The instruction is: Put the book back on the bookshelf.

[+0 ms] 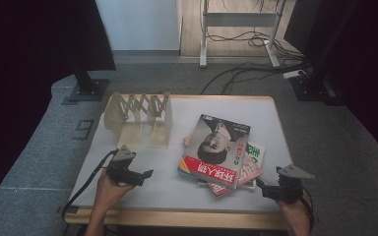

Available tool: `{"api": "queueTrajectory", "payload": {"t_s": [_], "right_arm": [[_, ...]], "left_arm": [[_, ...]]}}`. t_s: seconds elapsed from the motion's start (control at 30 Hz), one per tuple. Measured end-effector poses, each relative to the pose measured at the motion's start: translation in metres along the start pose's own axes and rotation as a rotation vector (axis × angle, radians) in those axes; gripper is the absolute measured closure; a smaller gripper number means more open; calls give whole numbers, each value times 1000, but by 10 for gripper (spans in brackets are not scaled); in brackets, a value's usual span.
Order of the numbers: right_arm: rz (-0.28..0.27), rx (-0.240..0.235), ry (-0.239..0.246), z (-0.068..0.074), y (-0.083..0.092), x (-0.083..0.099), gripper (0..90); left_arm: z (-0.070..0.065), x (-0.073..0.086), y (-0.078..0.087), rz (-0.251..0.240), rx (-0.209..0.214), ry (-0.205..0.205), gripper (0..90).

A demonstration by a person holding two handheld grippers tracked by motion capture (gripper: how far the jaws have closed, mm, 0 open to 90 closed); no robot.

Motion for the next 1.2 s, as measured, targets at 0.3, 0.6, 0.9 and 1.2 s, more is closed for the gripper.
{"api": "queueTrajectory", "payload": {"t_s": [0.3, 0.6, 0.9, 1.2], "right_arm": [[11, -32, 25, 12, -11, -10, 0], [1, -54, 47, 23, -18, -20, 0], [10, -87, 74, 38, -29, -28, 0], [16, -106, 97, 54, -45, -34, 0]], "left_arm": [[-14, -34, -25, 3, 84, -63, 32], [-24, -54, -47, 5, 137, -85, 35], [-34, -67, -74, 52, 174, -137, 79], [-45, -69, -104, 77, 202, -155, 87]]}}
Point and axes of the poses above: each handheld gripper's, and its own axes: y roughly backward along the jaws, x roughly out of its underside, z roughly to its left, the point moved 9 cm from there along -y, roughly forward along the jaws, and after that the axes turned 2 degrees about -x, right-handed, at the moved point
